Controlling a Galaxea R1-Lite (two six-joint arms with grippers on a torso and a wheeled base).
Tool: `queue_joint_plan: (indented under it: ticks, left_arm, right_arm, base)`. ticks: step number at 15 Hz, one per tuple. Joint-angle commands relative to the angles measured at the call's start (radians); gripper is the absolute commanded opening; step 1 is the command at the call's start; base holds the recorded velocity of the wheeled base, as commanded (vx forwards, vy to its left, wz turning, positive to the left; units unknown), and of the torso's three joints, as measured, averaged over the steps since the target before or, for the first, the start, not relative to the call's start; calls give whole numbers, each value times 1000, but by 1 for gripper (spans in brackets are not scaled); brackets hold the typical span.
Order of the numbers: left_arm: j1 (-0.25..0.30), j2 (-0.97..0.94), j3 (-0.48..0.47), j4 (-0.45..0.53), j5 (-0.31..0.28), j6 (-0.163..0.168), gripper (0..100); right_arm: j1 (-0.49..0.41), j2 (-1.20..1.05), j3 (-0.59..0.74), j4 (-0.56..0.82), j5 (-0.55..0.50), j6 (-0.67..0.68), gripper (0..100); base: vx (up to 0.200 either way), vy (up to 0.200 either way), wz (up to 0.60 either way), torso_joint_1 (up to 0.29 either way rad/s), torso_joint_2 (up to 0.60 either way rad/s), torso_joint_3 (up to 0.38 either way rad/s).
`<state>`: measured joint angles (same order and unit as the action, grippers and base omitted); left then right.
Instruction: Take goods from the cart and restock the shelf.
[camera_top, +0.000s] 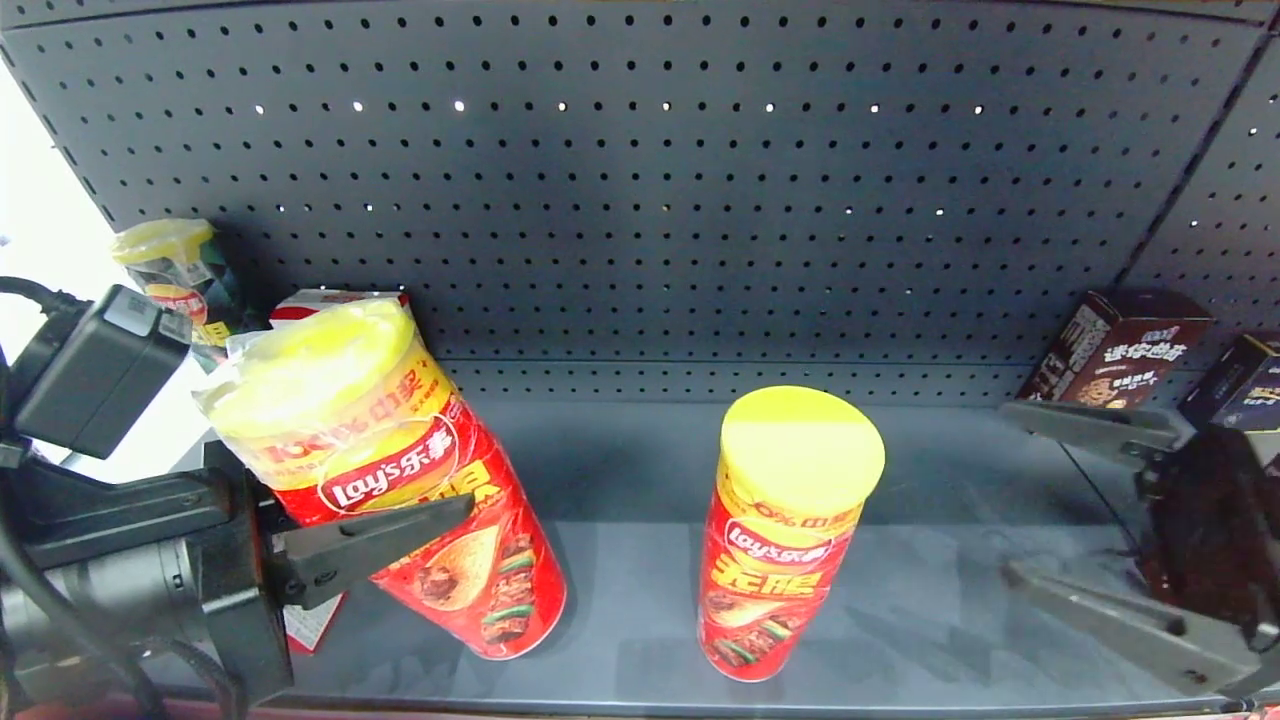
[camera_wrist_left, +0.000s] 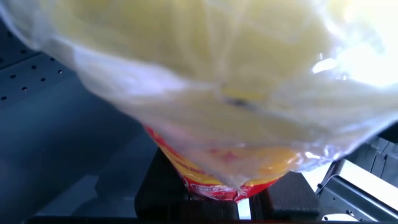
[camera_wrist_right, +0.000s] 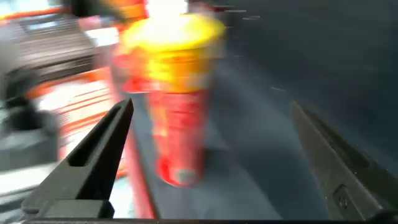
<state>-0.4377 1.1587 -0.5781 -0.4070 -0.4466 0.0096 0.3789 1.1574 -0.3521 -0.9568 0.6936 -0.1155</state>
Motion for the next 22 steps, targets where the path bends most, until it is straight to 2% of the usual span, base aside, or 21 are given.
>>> queue_joint_plan:
  ticks: [1,2,3,4,5,6,7,8,10,12,14,15,18,21,22]
  left_arm:
    - [-1,1,0,-1,-1,1,0]
    - [-1,1,0,-1,-1,1,0]
    - [-1,1,0,-1,-1,1,0]
    - [-1,1,0,-1,-1,1,0]
    - [0,1,0,-1,0,0,0]
    - [-1,1,-2,-1,0,1,0]
    - [-1,1,-9,-1,0,3,0]
    - [-1,-1,-11,-1,0,6,0]
    - [-1,-1,-16,-1,12,6,0]
    - [-4,-16,-14,1,32,7,0]
    - [-9,-22,-9,1,29,6,0]
    - [-9,-21,-9,1,23,7,0]
    - [-15,-22,-14,1,23,9,0]
    - [-15,-21,-11,1,23,47,0]
    - [-15,-21,-6,2,22,47,0]
  right_arm:
    - [-187,-417,18,283,-238,62,100]
    - [-203,-506,28,377,-307,63,100]
    - [-203,-506,28,377,-307,63,100]
    - [-221,-762,84,665,-473,63,100]
    - [-221,-828,102,725,-499,63,100]
    - [-235,-995,142,883,-571,63,100]
    - [-255,-1068,165,961,-643,66,100]
    - [-253,-1064,182,948,-726,73,100]
    - [-253,-1064,219,926,-770,126,100]
    - [-253,-1064,352,859,-858,142,100]
    - [-253,-1064,352,888,-847,135,100]
    - [-253,-1064,352,889,-803,117,100]
    - [-253,-1064,352,891,-760,82,100]
    - [-253,-1064,352,889,-824,89,100]
    - [-253,-1064,352,891,-810,71,100]
  base:
    - [0,0,0,0,0,0]
    - [0,0,0,0,0,0]
    - [0,0,0,0,0,0]
    - [0,0,0,0,0,0]
    - [0,0,0,0,0,0]
    - [0,0,0,0,0,0]
    - [0,0,0,0,0,0]
    - [0,0,0,0,0,0]
    - [0,0,0,0,0,0]
    - [0,0,0,0,0,0]
    - [0,0,0,0,0,0]
    - [0,0,0,0,0,0]
    - [0,0,0,0,0,0]
    - [0,0,0,0,0,0]
    - [0,0,0,0,0,0]
